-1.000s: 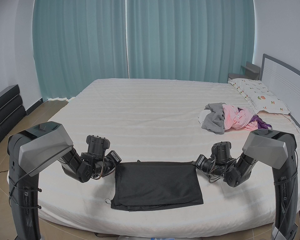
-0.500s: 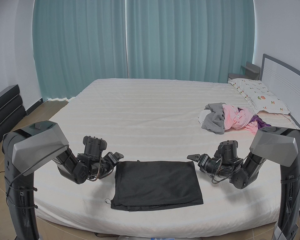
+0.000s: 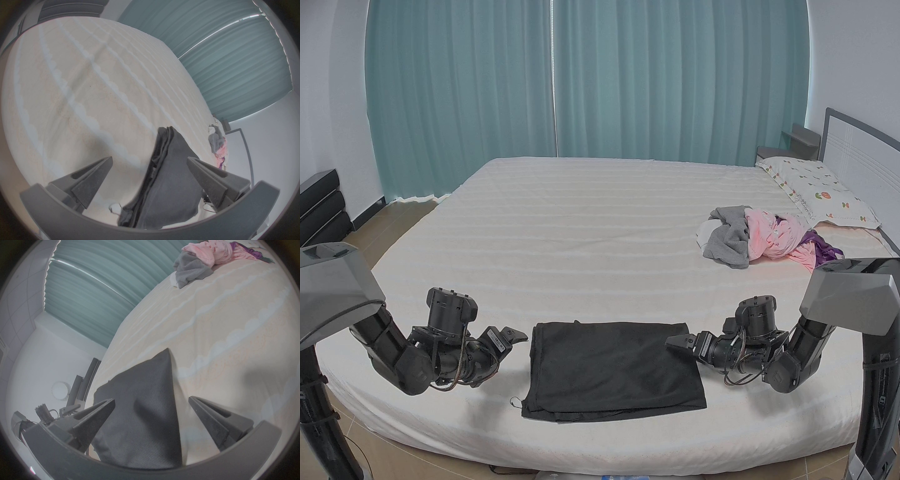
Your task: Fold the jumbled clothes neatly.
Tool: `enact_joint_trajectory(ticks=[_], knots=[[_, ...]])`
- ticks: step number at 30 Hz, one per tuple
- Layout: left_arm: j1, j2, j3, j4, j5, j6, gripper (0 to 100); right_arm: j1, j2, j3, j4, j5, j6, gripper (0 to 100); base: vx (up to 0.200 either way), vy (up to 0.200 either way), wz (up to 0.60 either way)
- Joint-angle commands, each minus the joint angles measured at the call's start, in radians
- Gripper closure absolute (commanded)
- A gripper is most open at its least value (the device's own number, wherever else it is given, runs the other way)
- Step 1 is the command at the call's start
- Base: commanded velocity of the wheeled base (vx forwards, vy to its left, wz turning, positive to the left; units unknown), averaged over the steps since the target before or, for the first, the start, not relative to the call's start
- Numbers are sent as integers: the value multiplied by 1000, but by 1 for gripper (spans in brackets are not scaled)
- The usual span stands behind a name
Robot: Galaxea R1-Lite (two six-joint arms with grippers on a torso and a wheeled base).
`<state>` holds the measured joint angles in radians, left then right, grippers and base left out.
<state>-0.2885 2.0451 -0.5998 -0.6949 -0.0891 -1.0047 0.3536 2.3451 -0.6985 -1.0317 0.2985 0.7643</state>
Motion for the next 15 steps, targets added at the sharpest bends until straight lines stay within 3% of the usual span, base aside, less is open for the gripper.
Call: enact_joint_trajectory(ticks=[1, 6, 7, 15], knots=[[-4, -69, 78, -48, -12, -20, 0, 25, 34, 4, 5, 4, -20, 0, 0, 0, 0], [-14, -71, 95, -63, -12, -18, 0, 30, 37, -3, 9, 5, -31, 0, 0, 0, 0], [-17, -71, 95, -63, -12, -18, 0, 33, 36, -3, 9, 5, -33, 100, 0, 0, 0], [-31, -65, 103, -63, -12, -18, 0, 21, 13, 14, -1, 5, -31, 100, 0, 0, 0]])
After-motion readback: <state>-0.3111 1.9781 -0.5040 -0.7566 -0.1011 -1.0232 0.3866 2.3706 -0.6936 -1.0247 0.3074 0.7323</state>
